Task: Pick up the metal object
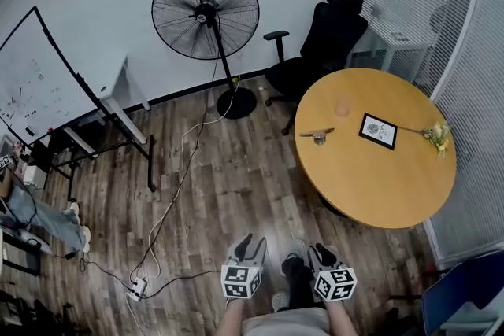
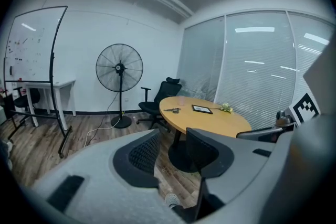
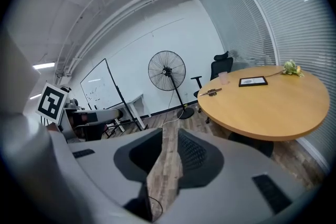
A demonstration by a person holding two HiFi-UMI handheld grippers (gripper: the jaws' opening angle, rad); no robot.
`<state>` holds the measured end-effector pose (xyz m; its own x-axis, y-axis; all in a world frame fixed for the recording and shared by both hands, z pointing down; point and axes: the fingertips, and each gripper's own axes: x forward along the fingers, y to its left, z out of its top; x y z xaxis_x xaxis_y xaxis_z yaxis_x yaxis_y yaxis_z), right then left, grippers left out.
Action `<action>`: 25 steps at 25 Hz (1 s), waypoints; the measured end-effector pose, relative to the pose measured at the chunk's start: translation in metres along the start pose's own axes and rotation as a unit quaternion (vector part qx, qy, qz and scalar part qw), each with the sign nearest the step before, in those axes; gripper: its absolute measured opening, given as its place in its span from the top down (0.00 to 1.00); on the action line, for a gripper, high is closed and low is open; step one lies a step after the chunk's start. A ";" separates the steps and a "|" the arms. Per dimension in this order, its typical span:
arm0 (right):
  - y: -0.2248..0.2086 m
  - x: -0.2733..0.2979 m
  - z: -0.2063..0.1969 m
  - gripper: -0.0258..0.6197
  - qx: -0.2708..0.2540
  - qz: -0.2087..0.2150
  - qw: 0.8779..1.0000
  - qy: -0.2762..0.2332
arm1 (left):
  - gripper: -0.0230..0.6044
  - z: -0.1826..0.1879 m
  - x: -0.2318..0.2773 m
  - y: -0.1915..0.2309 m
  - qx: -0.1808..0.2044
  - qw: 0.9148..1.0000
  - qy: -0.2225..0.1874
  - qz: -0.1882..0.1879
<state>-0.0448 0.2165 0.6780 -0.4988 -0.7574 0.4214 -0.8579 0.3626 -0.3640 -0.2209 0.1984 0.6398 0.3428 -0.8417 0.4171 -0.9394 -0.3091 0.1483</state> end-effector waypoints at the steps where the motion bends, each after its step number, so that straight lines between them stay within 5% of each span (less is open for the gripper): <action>1: -0.003 0.006 0.004 0.82 -0.007 0.000 1.000 0.001 | 0.73 0.003 0.007 0.001 0.001 1.000 0.000 -0.001; 7: -0.019 0.048 0.038 0.82 -0.078 -0.003 0.997 0.011 | 0.73 0.025 0.049 0.012 0.007 1.000 0.003 -0.006; 25: -0.087 0.157 0.142 0.82 -0.052 0.006 0.998 0.021 | 0.73 0.106 0.181 0.026 0.027 0.999 0.031 -0.034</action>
<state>-0.0308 -0.0109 0.6583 -0.5112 -0.7308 0.4523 -0.8594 0.4272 -0.2809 -0.1831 -0.0087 0.6244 0.4028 -0.7896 0.4628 -0.9119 -0.3894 0.1293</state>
